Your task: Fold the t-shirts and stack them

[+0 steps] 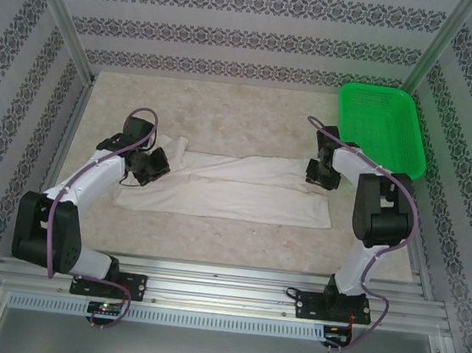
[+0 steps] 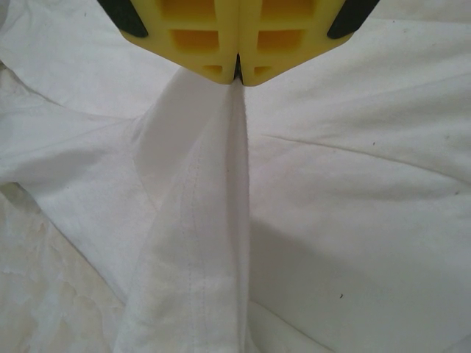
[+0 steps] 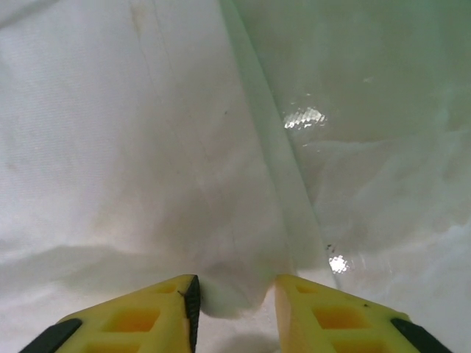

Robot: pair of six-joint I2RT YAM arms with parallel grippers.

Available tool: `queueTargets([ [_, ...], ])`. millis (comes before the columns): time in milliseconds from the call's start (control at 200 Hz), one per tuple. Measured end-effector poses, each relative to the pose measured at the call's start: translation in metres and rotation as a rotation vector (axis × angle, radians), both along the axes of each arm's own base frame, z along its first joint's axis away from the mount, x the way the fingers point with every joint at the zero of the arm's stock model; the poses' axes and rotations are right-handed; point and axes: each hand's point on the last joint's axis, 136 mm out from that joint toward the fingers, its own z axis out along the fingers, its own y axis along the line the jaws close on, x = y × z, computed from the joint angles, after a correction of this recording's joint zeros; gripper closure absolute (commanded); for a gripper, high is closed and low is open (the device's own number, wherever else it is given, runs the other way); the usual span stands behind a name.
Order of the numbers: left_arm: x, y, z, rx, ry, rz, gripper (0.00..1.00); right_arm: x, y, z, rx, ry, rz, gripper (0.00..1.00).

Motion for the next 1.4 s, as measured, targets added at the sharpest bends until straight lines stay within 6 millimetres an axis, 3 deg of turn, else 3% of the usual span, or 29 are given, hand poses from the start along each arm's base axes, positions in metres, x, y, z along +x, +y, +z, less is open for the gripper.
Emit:
queueTargets([
  [185,0.000,0.001,0.000,0.006,-0.001,-0.003,1.00,0.007,0.001,-0.004,0.002,0.004,-0.013,1.00],
  [664,-0.001,0.002,-0.001,0.016,0.004,0.000,1.00,-0.007,-0.004,0.003,-0.022,0.009,0.004,1.00],
  [729,-0.001,0.002,-0.003,0.017,0.011,0.000,1.00,-0.011,-0.005,0.000,-0.028,0.021,0.007,0.96],
  [789,-0.001,0.002,-0.007,0.020,0.020,-0.002,0.99,-0.015,-0.006,-0.002,-0.033,0.033,0.010,0.83],
  [964,-0.007,0.004,-0.016,0.024,0.048,0.000,0.59,-0.021,-0.008,-0.005,-0.046,0.056,0.018,0.64],
  [1059,-0.007,0.004,-0.013,0.025,0.043,0.005,0.48,-0.022,-0.009,-0.002,-0.049,0.059,0.026,0.54],
  [1134,-0.006,0.005,-0.001,0.027,0.014,0.010,0.42,-0.019,-0.008,0.007,-0.048,0.043,0.029,0.46],
  [1294,0.010,0.015,0.046,0.017,-0.112,0.050,0.38,-0.006,-0.002,0.040,-0.028,-0.054,0.059,0.22],
  [1399,0.024,0.027,0.051,0.012,-0.134,0.093,0.37,0.000,0.013,0.062,0.005,-0.129,0.110,0.14],
])
